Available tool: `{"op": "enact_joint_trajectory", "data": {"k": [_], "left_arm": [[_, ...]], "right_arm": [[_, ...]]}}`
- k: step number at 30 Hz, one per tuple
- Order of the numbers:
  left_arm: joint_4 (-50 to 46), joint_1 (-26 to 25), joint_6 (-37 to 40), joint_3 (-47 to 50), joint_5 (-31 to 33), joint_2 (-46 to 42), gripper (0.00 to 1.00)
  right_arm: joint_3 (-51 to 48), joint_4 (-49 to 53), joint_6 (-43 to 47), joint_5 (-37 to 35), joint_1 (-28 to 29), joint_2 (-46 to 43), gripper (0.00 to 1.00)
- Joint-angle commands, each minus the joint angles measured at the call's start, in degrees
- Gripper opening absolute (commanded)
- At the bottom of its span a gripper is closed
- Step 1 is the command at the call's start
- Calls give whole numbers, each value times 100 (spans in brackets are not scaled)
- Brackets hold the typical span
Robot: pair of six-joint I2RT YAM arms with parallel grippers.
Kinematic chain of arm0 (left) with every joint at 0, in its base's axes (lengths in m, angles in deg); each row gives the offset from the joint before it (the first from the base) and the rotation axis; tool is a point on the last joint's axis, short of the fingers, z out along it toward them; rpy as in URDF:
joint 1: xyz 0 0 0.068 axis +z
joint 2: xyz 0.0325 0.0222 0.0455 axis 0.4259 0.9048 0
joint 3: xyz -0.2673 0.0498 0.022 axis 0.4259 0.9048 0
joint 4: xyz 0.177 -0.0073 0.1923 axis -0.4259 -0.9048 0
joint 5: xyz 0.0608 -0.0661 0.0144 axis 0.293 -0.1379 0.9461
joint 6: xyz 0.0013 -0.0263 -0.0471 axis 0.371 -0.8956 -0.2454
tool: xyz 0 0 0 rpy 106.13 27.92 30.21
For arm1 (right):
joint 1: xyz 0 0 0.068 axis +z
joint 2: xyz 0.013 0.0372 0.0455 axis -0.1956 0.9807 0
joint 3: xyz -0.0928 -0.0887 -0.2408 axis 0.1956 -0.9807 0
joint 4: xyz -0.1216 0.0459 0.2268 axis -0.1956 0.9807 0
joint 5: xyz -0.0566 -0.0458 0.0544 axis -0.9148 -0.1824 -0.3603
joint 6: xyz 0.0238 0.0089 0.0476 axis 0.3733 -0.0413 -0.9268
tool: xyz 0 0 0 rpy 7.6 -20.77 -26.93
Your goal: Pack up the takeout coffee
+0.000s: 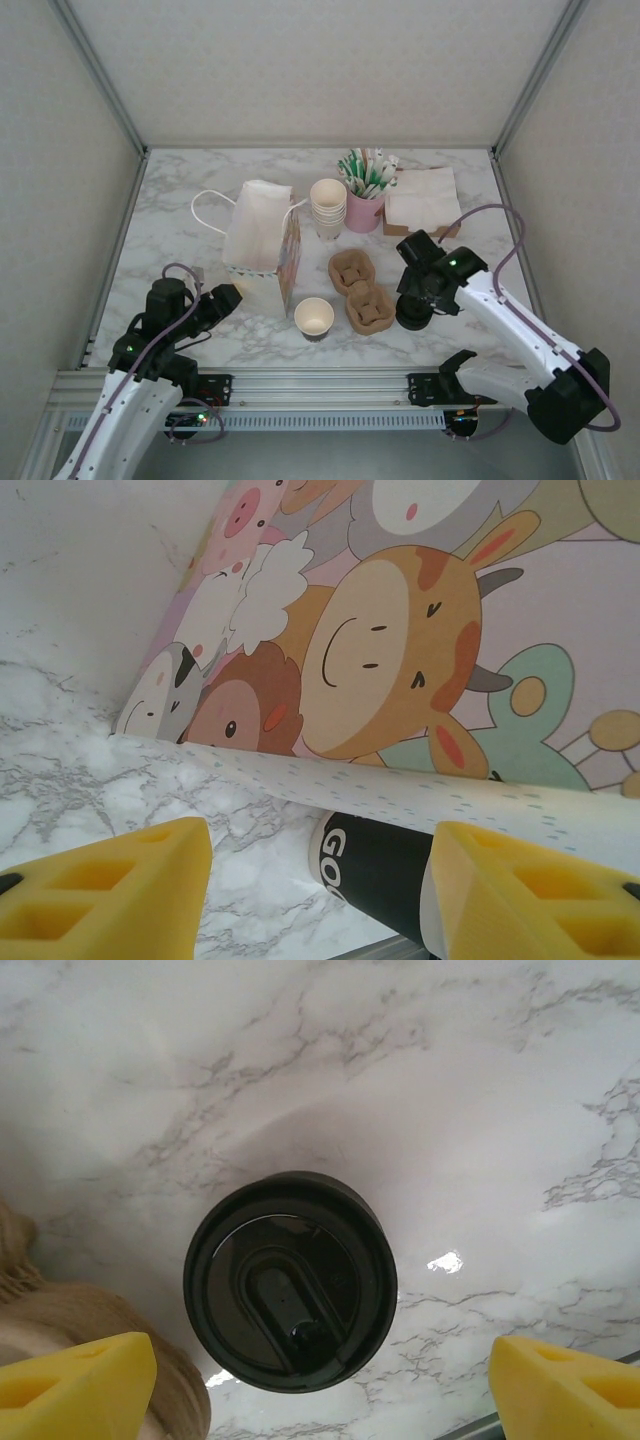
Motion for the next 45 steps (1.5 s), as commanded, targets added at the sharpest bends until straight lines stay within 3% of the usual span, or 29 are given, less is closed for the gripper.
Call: {"op": "enact_joint_trajectory", "data": {"k": [1, 27, 45], "left_arm": [[136, -54, 72, 70, 27, 10, 60], [115, -186, 71, 56, 219, 127, 61], [104, -216, 74, 39, 297, 179, 61]], "right_arm": [[-215, -294, 143, 304, -25, 204, 87], [-671, -890, 204, 569, -155, 826, 87], [-762, -882, 206, 508, -337, 727, 77]]}}
